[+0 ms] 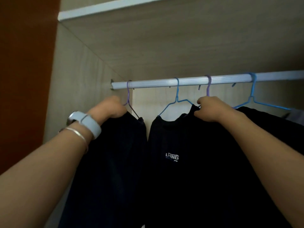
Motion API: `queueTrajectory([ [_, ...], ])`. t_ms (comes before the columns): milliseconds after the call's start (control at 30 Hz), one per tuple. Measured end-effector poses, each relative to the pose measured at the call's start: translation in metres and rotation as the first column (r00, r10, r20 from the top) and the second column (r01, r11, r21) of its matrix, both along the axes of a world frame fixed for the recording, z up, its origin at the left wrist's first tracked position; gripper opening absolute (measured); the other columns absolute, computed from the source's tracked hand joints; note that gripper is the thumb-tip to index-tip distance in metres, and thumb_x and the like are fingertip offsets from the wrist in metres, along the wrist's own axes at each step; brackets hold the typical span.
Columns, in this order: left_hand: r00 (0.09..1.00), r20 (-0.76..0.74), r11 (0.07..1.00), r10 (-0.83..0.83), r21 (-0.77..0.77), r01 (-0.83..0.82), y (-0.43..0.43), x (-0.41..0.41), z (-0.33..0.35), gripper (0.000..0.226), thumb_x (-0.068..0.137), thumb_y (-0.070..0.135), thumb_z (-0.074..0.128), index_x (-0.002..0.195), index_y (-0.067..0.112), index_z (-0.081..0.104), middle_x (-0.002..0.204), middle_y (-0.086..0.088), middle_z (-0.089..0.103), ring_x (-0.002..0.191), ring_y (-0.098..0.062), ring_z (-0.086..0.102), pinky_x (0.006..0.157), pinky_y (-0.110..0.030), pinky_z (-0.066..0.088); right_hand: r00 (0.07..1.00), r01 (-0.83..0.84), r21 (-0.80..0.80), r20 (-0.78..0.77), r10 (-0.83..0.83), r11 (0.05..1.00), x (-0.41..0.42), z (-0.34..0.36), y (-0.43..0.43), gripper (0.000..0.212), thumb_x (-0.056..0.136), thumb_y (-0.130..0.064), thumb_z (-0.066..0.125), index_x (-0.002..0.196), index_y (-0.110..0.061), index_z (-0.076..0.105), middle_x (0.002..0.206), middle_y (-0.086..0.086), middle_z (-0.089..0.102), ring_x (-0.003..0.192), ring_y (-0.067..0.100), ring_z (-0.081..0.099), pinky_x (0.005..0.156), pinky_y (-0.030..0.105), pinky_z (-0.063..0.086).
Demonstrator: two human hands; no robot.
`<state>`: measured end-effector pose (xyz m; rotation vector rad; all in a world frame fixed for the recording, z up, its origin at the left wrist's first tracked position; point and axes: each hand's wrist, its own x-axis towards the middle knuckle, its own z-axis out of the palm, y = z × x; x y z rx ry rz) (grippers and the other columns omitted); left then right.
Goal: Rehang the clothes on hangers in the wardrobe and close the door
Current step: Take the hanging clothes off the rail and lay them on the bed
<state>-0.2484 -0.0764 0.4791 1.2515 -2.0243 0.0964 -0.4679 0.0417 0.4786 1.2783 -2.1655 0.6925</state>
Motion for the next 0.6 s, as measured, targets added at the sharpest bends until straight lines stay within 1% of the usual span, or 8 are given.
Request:
queueTrajectory([
  [67, 0.995, 0.089, 0.998, 0.046, 0.032, -0.049, -0.007, -0.004, 0.011, 0.039, 0.094, 0.015, 0.044, 0.128, -0.004, 0.046, 0.137, -0.021, 0.046, 0.126, -0.034, 0.045, 0.101, -0.035, 0.038, 0.998, -0.031, 0.021, 0.059, 0.030, 0.999, -0.003, 0.006, -0.011, 0.035, 0.087, -0.019, 0.052, 0.116, -0.001, 0.056, 0.120, 0.020, 0.058, 0.108, 0.035, 0.056, 0.085, 0.035, 0.047],
  [167, 0.995, 0.086, 0.990, 0.040, 0.131, -0.051, -0.020, -0.007, 0.020, 0.037, 0.095, 0.016, 0.045, 0.125, -0.005, 0.049, 0.133, -0.021, 0.050, 0.121, -0.034, 0.049, 0.097, -0.035, 0.041, 0.930, -0.202, -0.053, 0.303, 0.209, 0.978, -0.005, 0.010, -0.021, 0.033, 0.085, -0.018, 0.059, 0.112, 0.001, 0.061, 0.112, 0.017, 0.063, 0.103, 0.031, 0.060, 0.087, 0.034, 0.048],
  [233, 1.000, -0.007, 0.967, -0.014, 0.255, 0.015, -0.027, -0.011, 0.020, 0.038, 0.094, 0.017, 0.047, 0.125, -0.006, 0.049, 0.131, -0.021, 0.051, 0.119, -0.034, 0.051, 0.095, -0.036, 0.042, 0.848, -0.310, -0.095, 0.423, 0.320, 0.946, 0.000, 0.012, -0.024, 0.028, 0.085, -0.018, 0.059, 0.105, 0.000, 0.063, 0.100, 0.016, 0.065, 0.090, 0.029, 0.063, 0.081, 0.034, 0.051],
  [333, 0.974, -0.213, 0.919, -0.082, 0.361, 0.156, -0.035, -0.017, 0.016, 0.036, 0.094, 0.016, 0.048, 0.121, -0.007, 0.051, 0.125, -0.022, 0.056, 0.116, -0.036, 0.054, 0.093, -0.039, 0.044, 0.734, -0.401, -0.163, 0.532, 0.422, 0.902, 0.011, 0.010, -0.031, 0.014, 0.090, -0.016, 0.052, 0.090, -0.004, 0.058, 0.075, 0.008, 0.057, 0.063, 0.019, 0.054, 0.058, 0.025, 0.044],
  [400, 0.937, -0.330, 0.891, -0.117, 0.381, 0.245, -0.042, -0.019, 0.013, 0.031, 0.095, 0.016, 0.046, 0.115, -0.006, 0.056, 0.110, -0.022, 0.061, 0.107, -0.036, 0.059, 0.088, -0.039, 0.048, 0.674, -0.414, -0.274, 0.550, 0.494, 0.868, 0.016, 0.010, -0.040, 0.011, 0.092, -0.014, 0.049, 0.089, -0.007, 0.057, 0.073, 0.005, 0.055, 0.061, 0.015, 0.048, 0.059, 0.023, 0.041],
  [500, 0.868, -0.471, 0.852, -0.156, 0.381, 0.360, -0.046, -0.019, 0.009, 0.023, 0.094, 0.011, 0.044, 0.079, 0.001, 0.057, 0.073, -0.014, 0.057, 0.058, -0.025, 0.060, 0.055, -0.028, 0.048, 0.543, -0.418, -0.440, 0.581, 0.607, 0.795, 0.019, 0.010, -0.051, 0.019, 0.092, -0.008, 0.047, 0.075, -0.007, 0.057, 0.068, 0.004, 0.054, 0.063, 0.015, 0.051, 0.058, 0.019, 0.044],
  [533, 0.846, -0.507, 0.846, -0.168, 0.365, 0.387, -0.045, -0.020, 0.010, 0.026, 0.094, 0.010, 0.044, 0.071, 0.004, 0.054, 0.069, -0.013, 0.054, 0.051, -0.023, 0.056, 0.051, -0.026, 0.045, 0.516, -0.416, -0.471, 0.582, 0.628, 0.778, 0.020, 0.010, -0.053, 0.025, 0.092, -0.006, 0.047, 0.068, -0.008, 0.054, 0.065, 0.004, 0.052, 0.060, 0.014, 0.053, 0.052, 0.017, 0.044],
  [600, 0.822, -0.535, 0.866, -0.196, 0.298, 0.401, -0.043, -0.022, 0.012, 0.027, 0.093, 0.009, 0.044, 0.067, 0.006, 0.052, 0.078, -0.016, 0.057, 0.060, -0.025, 0.055, 0.060, -0.030, 0.045, 0.511, -0.398, -0.513, 0.565, 0.648, 0.761, 0.024, 0.009, -0.057, 0.031, 0.092, -0.006, 0.046, 0.062, -0.012, 0.049, 0.062, 0.004, 0.050, 0.058, 0.012, 0.055, 0.052, 0.018, 0.042],
])
